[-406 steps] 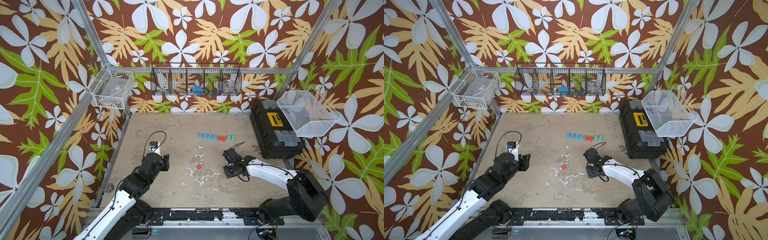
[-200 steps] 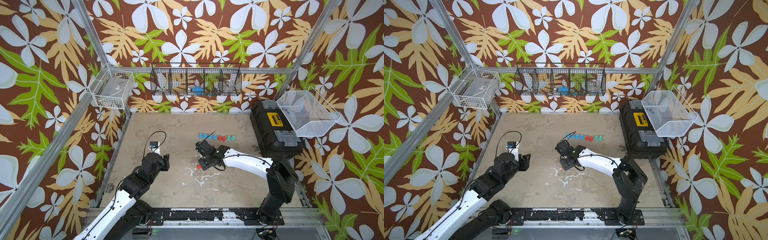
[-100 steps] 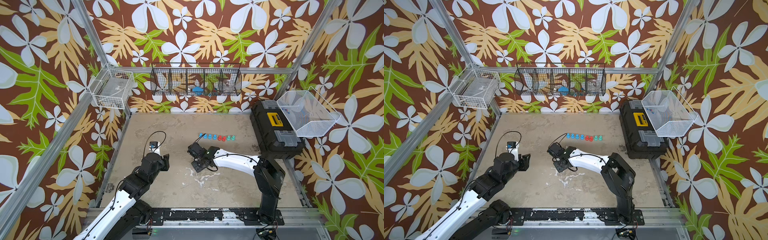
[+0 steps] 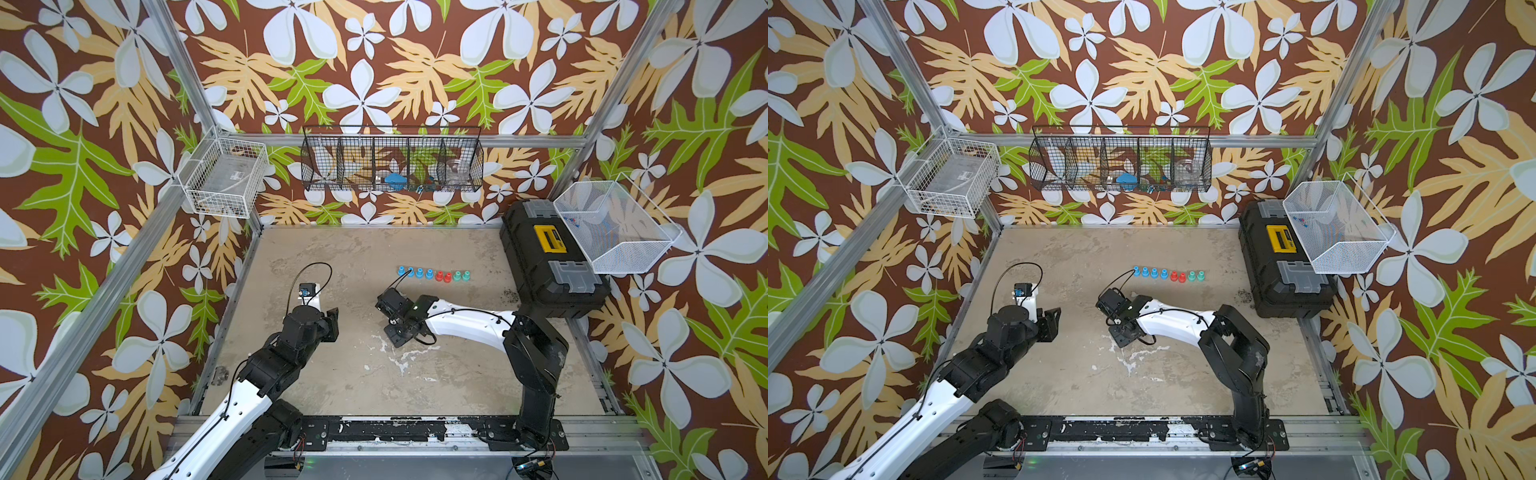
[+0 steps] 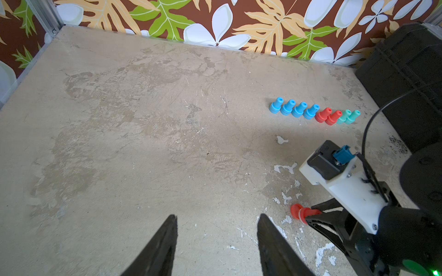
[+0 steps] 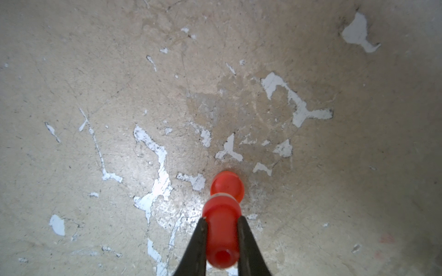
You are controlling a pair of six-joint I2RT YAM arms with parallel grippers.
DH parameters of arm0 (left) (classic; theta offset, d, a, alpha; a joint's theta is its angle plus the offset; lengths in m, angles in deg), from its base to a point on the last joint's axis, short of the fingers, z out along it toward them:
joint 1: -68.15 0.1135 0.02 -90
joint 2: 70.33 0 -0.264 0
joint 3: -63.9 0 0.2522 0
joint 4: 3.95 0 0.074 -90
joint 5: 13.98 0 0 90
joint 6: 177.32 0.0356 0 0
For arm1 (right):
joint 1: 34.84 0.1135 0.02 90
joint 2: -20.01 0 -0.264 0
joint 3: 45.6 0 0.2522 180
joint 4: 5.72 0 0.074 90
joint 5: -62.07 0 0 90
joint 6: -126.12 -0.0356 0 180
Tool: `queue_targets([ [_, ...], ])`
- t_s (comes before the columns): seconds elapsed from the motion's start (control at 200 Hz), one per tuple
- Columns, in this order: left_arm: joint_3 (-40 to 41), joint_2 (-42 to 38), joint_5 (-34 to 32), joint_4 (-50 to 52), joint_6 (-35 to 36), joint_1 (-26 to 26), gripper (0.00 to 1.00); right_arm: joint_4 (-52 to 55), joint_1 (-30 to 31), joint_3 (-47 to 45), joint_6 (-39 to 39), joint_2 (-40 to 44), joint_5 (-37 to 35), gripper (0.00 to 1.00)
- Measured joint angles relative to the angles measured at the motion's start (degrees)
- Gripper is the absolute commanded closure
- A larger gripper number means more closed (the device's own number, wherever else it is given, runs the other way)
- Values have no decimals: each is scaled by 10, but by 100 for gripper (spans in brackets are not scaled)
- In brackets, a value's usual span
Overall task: Close the stamp cap
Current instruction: Close the cover of the stamp.
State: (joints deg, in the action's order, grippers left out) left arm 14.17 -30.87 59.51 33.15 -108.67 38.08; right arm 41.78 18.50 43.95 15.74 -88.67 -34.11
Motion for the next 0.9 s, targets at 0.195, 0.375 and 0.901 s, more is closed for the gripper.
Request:
queue_targets([
  [0.195,0,0,0,0,0,0,44,-5,0,1,0,-3,0,82],
  [0.375,0,0,0,0,0,0,44,-9,0,1,0,-7,-3,82],
  [0.901,0,0,0,0,0,0,44,-12,-2,2,1,-16,-13,82],
])
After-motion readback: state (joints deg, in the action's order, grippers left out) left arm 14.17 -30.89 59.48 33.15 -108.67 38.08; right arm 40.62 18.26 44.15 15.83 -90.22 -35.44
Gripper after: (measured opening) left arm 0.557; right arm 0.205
